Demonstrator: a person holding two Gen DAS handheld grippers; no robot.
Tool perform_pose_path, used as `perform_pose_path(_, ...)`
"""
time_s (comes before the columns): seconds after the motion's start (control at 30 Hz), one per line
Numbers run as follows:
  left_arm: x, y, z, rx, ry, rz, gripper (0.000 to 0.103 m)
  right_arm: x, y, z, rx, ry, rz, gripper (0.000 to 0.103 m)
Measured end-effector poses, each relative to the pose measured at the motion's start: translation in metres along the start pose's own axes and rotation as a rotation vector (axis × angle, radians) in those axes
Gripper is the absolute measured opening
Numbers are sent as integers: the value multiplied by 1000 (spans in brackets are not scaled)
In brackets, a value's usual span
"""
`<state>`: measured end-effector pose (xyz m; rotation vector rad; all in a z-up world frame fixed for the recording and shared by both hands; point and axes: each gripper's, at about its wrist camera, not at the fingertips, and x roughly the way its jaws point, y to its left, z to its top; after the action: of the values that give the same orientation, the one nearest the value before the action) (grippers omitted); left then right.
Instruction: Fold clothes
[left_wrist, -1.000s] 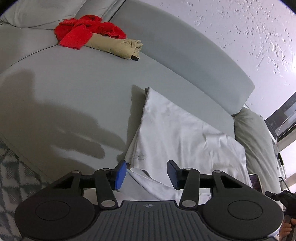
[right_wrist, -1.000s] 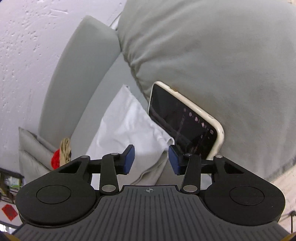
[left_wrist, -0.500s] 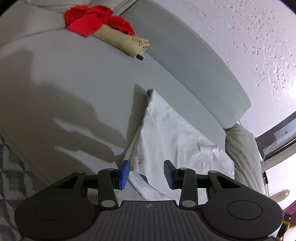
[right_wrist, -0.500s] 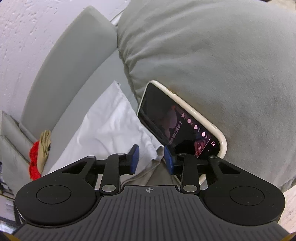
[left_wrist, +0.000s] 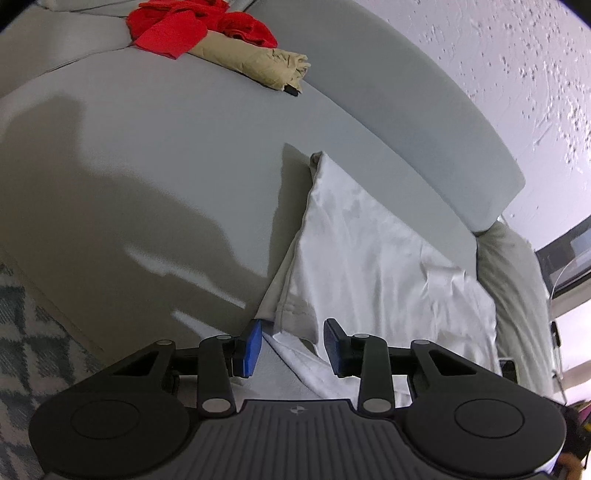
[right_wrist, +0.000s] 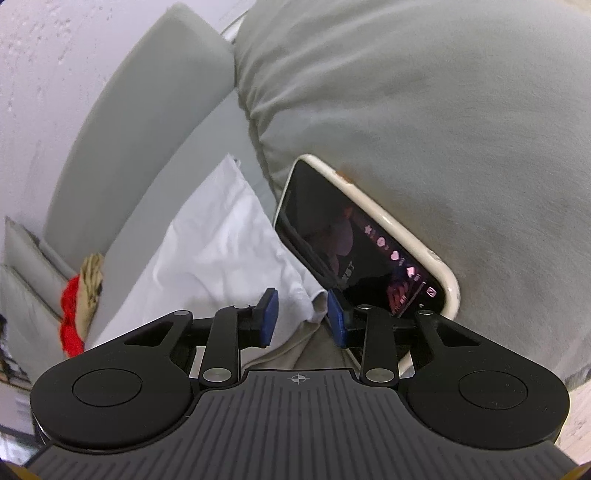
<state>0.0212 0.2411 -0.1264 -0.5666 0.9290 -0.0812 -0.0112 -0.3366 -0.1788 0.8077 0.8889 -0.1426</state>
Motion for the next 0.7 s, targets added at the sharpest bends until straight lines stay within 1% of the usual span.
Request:
perform_pose_path(0.03,1,-1,0,11,2,5,23,3,2,0,-14,7,-4,36)
perform_pose_path(0.07,2,-3,0,22,3,10,20,5,5,1,-29,13,-8,34)
perform_pose_path(0.1,3,-4,0,33,4,15,11,7,7,1,-43,18,-19,27)
perform_pose_path(0.13,3,-5,0,43,3,17,7,8,10,0,-62,25,-34,20)
perform_pose_path(0.17,2,-6,0,53,1,18,6,8,12,-1,-80,30,-42,7)
perform_pose_path(0.2,1,-8,0,61,-3,18,4,7,14,-2,-94,26,-50,5)
perform_pose_path(0.3,-7,-11,6,64,-12,-4,3,-6,18,0,-102,-18,-55,3)
perform_pose_path(0.4,-19,-9,18,14,-13,-56,3,-25,20,10,-74,-61,-44,3)
perform_pose_path(0.47,-26,-6,25,-21,-5,-79,0,-35,19,18,-47,-71,-37,3)
perform_pose_path(0.53,-30,-6,28,-30,11,-78,0,-42,18,25,-23,-75,-34,3)
perform_pose_path(0.63,-36,-5,28,-45,27,-92,0,-47,20,27,-29,-79,-63,3)
perform_pose_path(0.7,-38,-6,27,-33,27,-83,0,-50,20,25,-28,-81,-67,3)
